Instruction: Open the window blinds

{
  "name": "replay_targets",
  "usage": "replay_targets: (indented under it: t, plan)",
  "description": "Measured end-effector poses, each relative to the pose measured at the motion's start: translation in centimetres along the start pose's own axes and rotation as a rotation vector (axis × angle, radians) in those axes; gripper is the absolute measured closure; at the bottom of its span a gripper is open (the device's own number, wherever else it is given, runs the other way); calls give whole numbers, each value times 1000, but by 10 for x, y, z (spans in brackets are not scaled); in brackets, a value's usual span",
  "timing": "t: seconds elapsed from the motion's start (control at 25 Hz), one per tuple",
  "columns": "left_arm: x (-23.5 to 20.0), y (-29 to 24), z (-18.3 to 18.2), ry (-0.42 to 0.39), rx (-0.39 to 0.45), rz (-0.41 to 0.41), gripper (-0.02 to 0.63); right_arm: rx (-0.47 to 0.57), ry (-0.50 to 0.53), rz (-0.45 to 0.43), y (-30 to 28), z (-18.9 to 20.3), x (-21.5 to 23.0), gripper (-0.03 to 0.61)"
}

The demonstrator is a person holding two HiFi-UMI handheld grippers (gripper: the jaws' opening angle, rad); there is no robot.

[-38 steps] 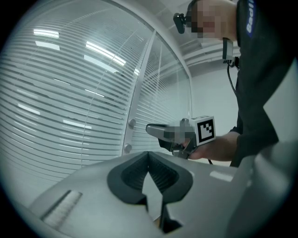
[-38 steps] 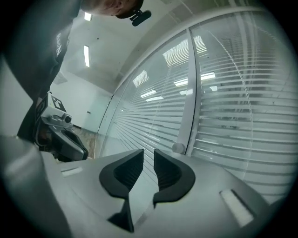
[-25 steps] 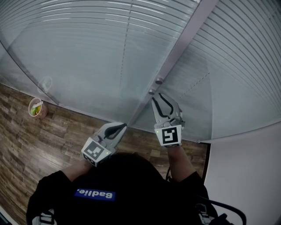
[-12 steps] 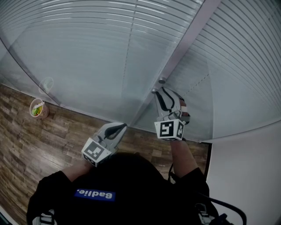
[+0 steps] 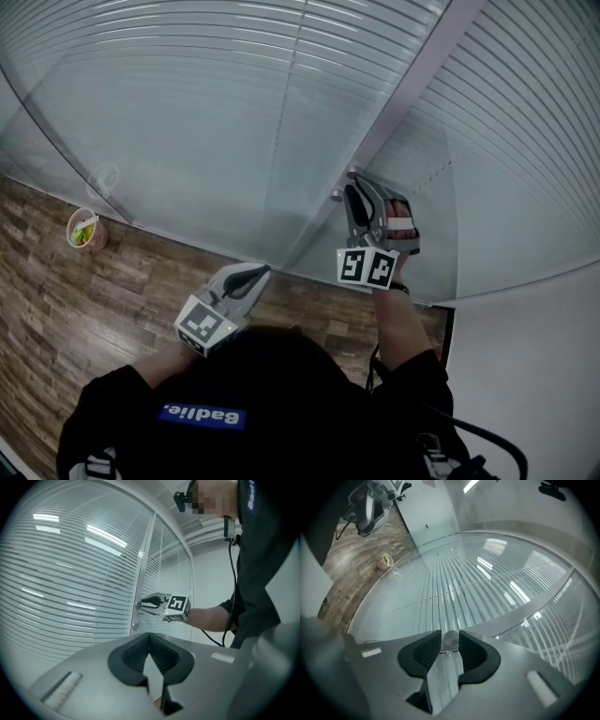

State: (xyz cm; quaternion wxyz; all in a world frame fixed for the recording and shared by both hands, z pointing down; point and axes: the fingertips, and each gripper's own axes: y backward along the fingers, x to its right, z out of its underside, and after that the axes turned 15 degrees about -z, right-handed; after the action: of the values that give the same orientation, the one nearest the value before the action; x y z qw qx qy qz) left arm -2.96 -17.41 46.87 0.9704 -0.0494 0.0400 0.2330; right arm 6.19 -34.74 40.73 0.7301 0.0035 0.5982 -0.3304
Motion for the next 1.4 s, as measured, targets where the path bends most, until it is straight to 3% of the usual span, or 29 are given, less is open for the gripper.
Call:
replay_targets:
  t: [0.44,0.64,1.08,1.24,1.4]
  plan:
    - [-7,5,3,2,-6,-4,614,-89,113,15,-6,4,7,482]
    - [-8,6,5,-1,-6,-5,614,-133,156,3,-14,11,1,434]
    - [-14,14,7,7,-10,-2,614,-194,202,26,-21,12,5,454]
    - [-15,16,8,9,-20,2,614,-214,204,42,-21,12,7,469]
    - [-16,18,8,8,-20,5,614,-200,136,52,-20,12,8,471]
